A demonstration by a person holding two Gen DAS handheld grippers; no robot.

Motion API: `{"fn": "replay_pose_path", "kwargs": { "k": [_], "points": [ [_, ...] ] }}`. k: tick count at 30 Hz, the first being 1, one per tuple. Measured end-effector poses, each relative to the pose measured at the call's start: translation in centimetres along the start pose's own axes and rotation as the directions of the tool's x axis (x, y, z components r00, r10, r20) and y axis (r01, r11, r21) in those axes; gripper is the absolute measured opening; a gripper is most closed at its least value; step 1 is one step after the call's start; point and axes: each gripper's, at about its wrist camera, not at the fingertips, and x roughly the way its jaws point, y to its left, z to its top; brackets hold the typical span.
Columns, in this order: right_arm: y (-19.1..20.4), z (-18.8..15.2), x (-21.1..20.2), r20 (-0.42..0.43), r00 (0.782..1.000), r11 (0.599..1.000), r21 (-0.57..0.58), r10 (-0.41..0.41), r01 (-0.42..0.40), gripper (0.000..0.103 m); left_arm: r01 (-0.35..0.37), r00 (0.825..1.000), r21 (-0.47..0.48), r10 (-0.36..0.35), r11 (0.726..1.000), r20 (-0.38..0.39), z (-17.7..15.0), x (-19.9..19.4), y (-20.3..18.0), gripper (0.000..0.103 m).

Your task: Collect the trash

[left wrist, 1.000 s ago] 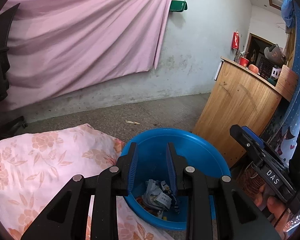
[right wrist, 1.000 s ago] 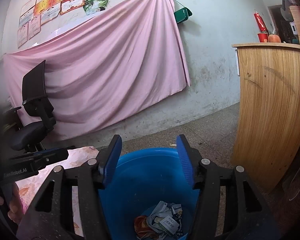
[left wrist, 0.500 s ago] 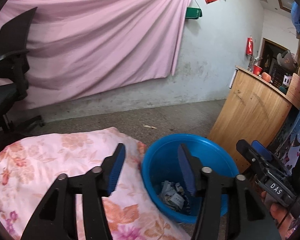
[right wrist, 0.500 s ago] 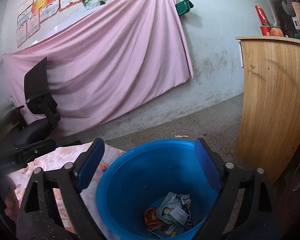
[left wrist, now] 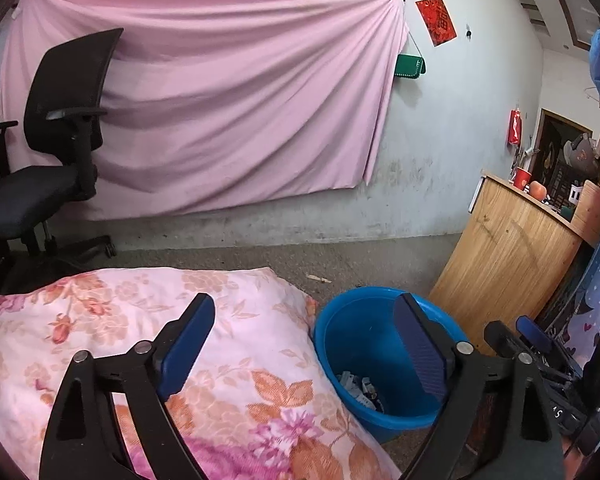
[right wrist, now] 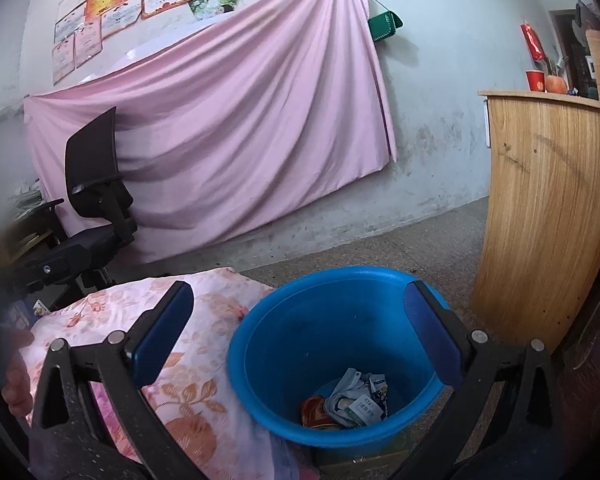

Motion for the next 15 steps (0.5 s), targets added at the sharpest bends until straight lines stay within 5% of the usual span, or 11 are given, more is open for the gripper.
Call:
{"fn": "replay_pose_path", "kwargs": {
  "k": [15],
  "points": [
    [5.2, 0.4, -7.8, 0.095, 0.995, 0.996, -0.083, 0.02, -0.012, 0.103, -0.058, 0.989, 0.058, 0.05, 0.997, 0.139, -1.8, -9.3, 1.5, 0.1]
  ]
}}
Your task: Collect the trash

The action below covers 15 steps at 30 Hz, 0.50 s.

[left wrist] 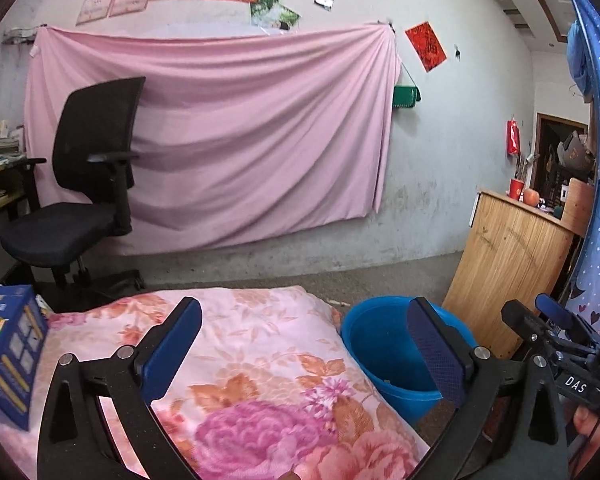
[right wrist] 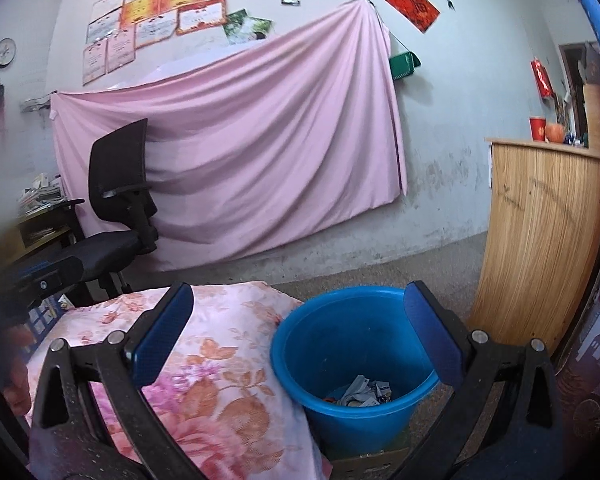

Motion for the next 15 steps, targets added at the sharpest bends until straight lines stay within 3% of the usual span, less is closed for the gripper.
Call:
{"fn": "replay_pose_path", "kwargs": {
  "k": [9, 15],
  "points": [
    [3.4, 0.0, -5.8, 0.032, 0.999, 1.0, 0.003, -0.001, 0.001, 0.103, -0.03, 0.997, -0.006, 0.03, 1.0, 0.078, -0.1, -6.4, 2.3, 0.101],
    [4.9, -1.1, -9.1, 0.048, 0.999, 1.0, -0.001, -0.015, 0.016, 0.103, -0.048, 0.994, -0.003, 0.048, 0.999, 0.095, -2.0, -10.3, 3.3, 0.101]
  ]
}}
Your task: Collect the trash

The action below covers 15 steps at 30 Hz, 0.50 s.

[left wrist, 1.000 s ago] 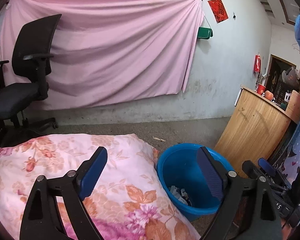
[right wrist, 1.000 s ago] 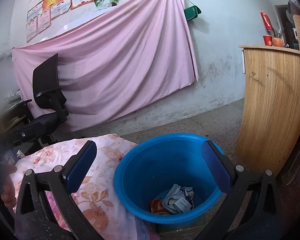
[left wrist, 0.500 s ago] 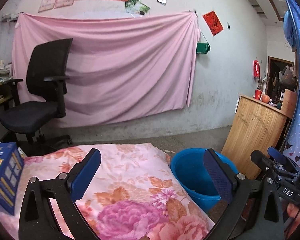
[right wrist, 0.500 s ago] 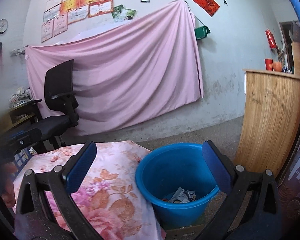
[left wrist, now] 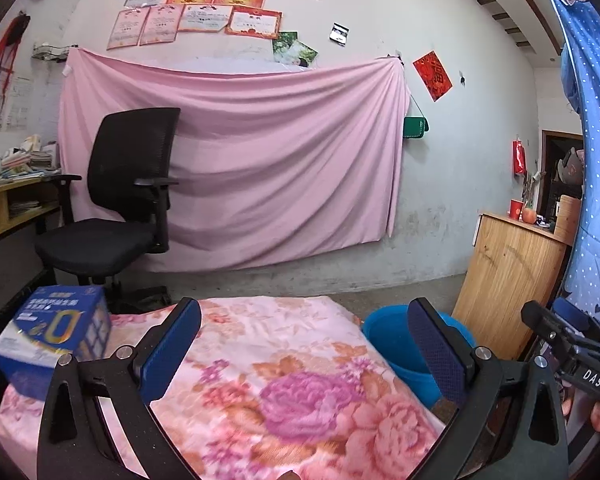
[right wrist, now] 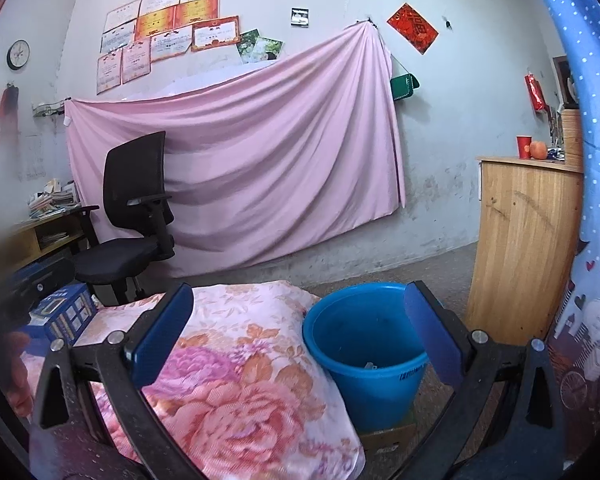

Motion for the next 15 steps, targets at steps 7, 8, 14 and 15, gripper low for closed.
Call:
{"fn": "replay_pose_path", "kwargs": {
  "k": [7, 8, 14, 15],
  "points": [
    [1.4, -2.6, -3.9, 0.037, 0.999, 0.999, -0.002, -0.033, 0.033, 0.103, -0.029, 0.999, 0.005, 0.029, 1.0, 0.027, -3.3, -3.7, 0.7, 0.101],
    [1.6, -3.0, -4.3, 0.043, 0.998, 0.999, -0.003, -0.039, 0.039, 0.103, -0.036, 0.999, 0.005, 0.036, 0.999, 0.034, -4.0, -4.2, 0.7, 0.101],
    [2.3, -5.2, -6.4, 0.08, 0.994, 0.996, -0.023, -0.079, 0.081, 0.103, -0.071, 0.997, 0.02, 0.07, 0.997, 0.034, -7.4, -5.8, 1.1, 0.101],
    [2.5, -5.5, -6.6, 0.083, 0.993, 0.996, -0.023, -0.084, 0.086, 0.103, -0.069, 0.997, 0.019, 0.068, 0.997, 0.027, -7.6, -5.9, 1.2, 0.101]
  ]
}}
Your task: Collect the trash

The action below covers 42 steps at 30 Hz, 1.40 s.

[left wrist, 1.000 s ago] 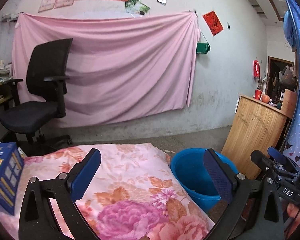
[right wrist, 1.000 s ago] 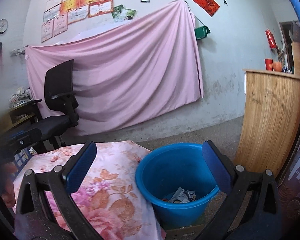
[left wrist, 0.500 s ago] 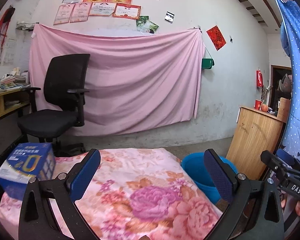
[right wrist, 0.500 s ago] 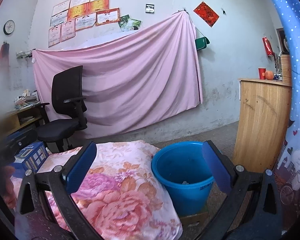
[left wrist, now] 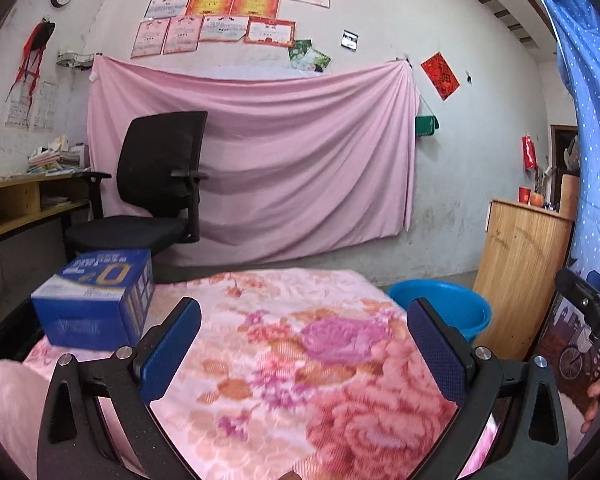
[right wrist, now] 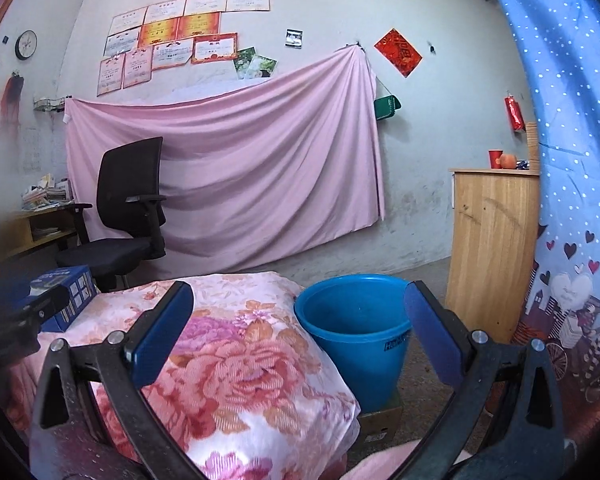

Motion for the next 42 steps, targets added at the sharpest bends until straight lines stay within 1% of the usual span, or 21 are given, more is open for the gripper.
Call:
{"fn": "replay_pose_path", "kwargs": {
  "k": [7, 14, 27, 42],
  "points": [
    [0.4, -1.1, -0.2, -0.008, 1.0, 1.0, -0.005, -0.003, 0.003, 0.103, -0.008, 1.0, 0.022, 0.008, 1.0, 0.007, -0.8, -0.5, -0.3, 0.101],
    [0.6, -1.5, 0.0, -0.015, 1.0, 1.0, -0.019, -0.001, 0.001, 0.103, 0.001, 1.0, 0.011, -0.001, 1.0, -0.001, -0.9, -0.4, 0.1, 0.101],
    [0.5, -1.7, 0.4, -0.04, 0.999, 1.0, -0.014, 0.003, -0.003, 0.103, 0.003, 1.0, 0.02, -0.003, 1.0, -0.003, -1.0, -0.5, 0.2, 0.101],
    [0.4, -1.7, 0.6, -0.048, 0.999, 1.0, -0.018, 0.007, -0.008, 0.103, 0.003, 1.0, 0.014, -0.003, 1.0, -0.001, -1.0, -0.6, 0.3, 0.101]
  ]
}}
